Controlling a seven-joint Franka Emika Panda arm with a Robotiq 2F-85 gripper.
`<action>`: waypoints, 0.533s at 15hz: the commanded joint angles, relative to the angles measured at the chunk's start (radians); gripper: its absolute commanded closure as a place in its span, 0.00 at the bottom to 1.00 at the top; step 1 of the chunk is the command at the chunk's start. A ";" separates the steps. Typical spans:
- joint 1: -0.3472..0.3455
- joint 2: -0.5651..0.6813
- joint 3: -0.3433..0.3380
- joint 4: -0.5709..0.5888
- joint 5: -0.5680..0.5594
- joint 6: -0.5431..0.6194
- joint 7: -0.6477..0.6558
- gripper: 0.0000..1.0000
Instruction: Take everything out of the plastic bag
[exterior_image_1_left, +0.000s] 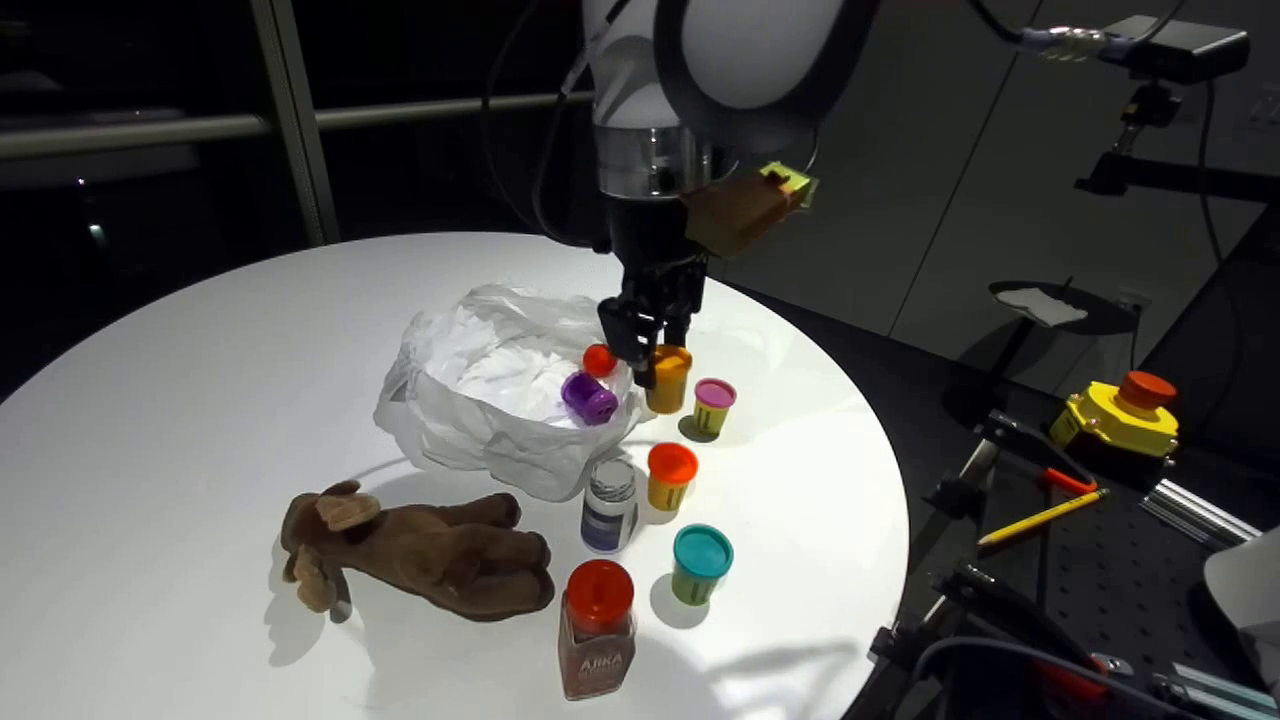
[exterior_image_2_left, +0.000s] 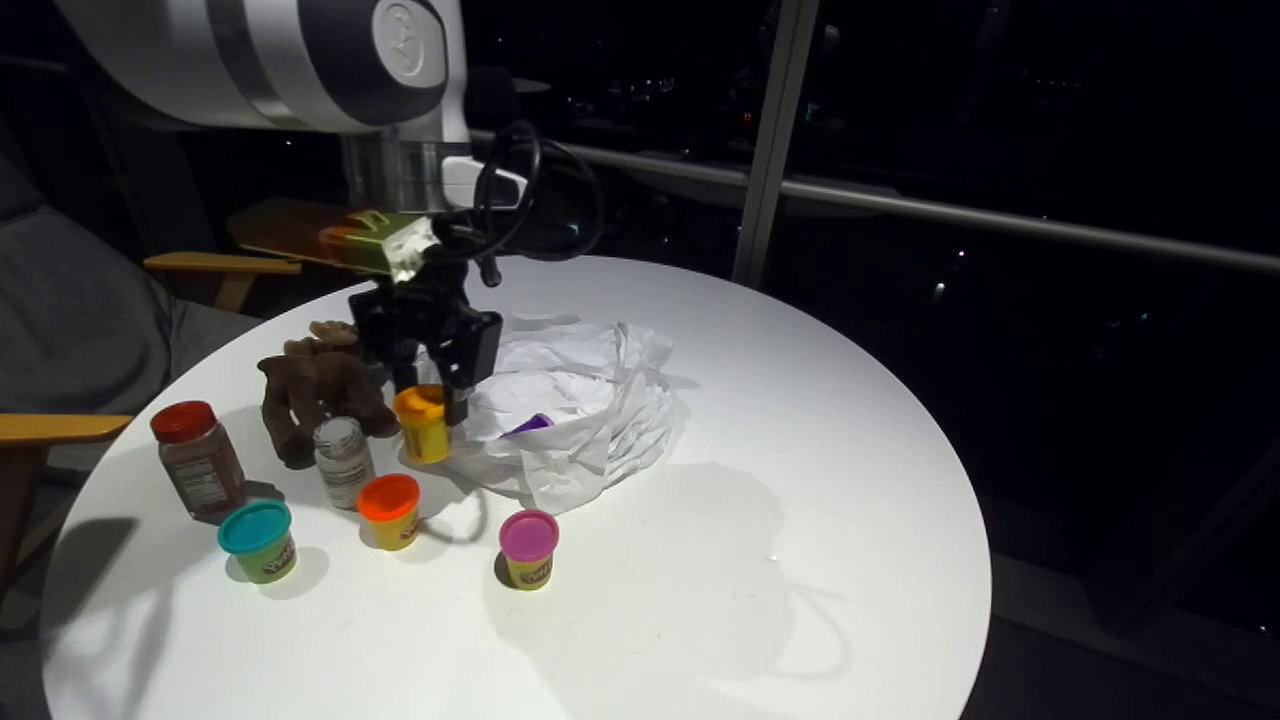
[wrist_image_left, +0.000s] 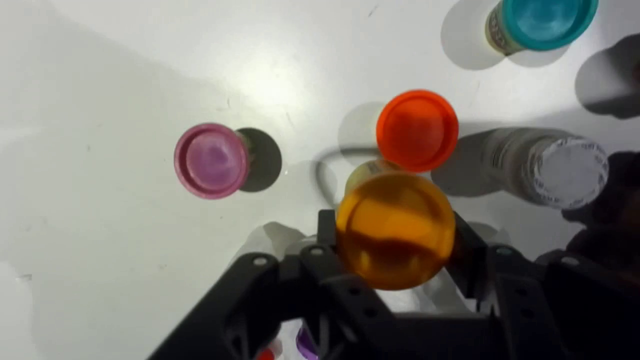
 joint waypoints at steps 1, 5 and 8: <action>0.031 -0.131 0.005 -0.213 -0.058 0.113 0.063 0.72; 0.071 -0.154 -0.027 -0.329 -0.171 0.259 0.157 0.72; 0.098 -0.151 -0.077 -0.376 -0.267 0.311 0.230 0.72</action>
